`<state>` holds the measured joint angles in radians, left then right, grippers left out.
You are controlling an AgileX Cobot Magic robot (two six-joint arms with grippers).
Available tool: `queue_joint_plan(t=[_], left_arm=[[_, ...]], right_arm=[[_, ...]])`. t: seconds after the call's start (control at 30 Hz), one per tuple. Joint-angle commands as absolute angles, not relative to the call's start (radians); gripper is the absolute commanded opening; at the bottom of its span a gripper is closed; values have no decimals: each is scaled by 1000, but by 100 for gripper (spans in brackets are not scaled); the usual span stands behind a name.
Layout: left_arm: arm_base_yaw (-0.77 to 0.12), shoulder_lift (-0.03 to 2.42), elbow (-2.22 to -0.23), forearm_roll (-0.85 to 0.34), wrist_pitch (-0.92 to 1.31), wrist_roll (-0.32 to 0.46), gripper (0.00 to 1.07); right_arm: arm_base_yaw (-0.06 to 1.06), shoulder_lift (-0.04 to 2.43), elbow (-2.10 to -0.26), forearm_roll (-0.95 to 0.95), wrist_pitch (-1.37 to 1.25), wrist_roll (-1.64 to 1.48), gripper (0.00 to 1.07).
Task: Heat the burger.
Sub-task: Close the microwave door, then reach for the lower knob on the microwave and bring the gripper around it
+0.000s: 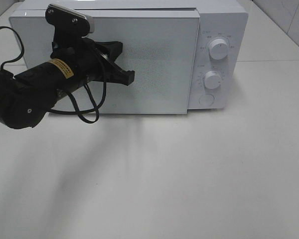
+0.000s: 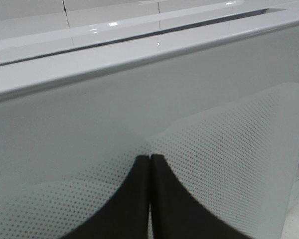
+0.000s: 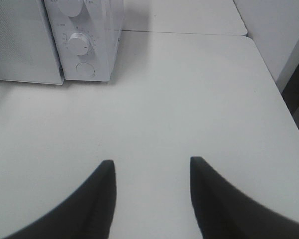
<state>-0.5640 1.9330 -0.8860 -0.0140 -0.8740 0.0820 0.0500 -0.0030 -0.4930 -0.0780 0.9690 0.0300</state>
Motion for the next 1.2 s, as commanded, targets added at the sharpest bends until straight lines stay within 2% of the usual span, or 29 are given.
queue_joint_plan(t=[0.03,0.57,0.83,1.2], left_arm=[[-548,1945,-934,-141,-905,101,0],[-548,1982,-1025,-178,-904,118,0],[-581,1957,-1023,-177,-876,119,0],[-648,1830,-883,-178,-835,148,0]], right_arm=[[50,-31,-490,-84,963,24,49],[50,-31,-490,-84,963,24,49],[50,-31,-490,-84,963,24,49],[50,-31,-490,-84,963,24,49]])
